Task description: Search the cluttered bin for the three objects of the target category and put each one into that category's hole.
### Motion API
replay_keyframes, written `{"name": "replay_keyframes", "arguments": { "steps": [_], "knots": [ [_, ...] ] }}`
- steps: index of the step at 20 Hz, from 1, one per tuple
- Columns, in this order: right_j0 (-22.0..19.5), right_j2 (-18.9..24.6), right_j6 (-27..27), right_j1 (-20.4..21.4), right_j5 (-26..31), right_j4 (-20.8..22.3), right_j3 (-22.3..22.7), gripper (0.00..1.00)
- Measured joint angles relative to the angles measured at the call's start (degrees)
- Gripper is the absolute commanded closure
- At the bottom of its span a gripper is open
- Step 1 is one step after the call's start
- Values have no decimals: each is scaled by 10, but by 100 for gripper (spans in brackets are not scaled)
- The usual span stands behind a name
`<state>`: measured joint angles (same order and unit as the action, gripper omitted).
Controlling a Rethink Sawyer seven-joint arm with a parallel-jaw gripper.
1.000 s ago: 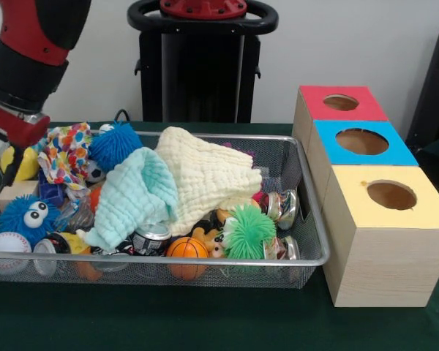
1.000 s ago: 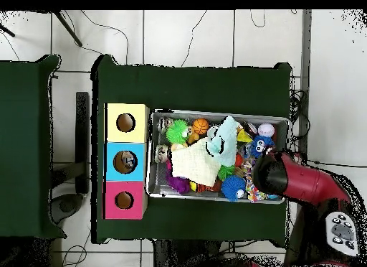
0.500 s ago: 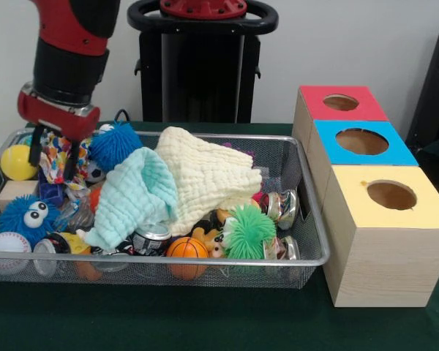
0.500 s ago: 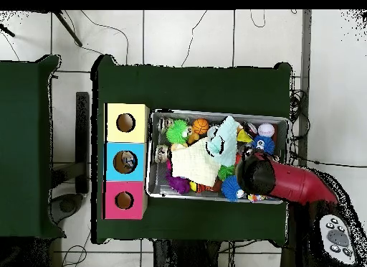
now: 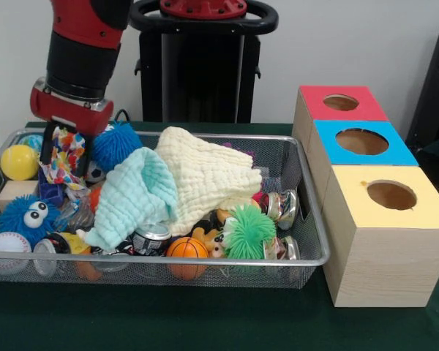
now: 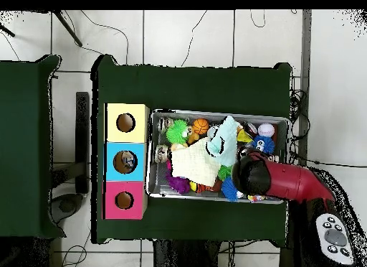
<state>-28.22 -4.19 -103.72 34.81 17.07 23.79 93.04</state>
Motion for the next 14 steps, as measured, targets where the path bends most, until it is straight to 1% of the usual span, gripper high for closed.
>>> {"name": "replay_keyframes", "arguments": {
  "steps": [5,7,14],
  "knots": [
    [-21,1,0,-19,-1,27,-2,0],
    [-35,2,0,-40,-4,45,-6,0],
    [-44,2,0,-72,-17,61,-10,0]
  ]
}}
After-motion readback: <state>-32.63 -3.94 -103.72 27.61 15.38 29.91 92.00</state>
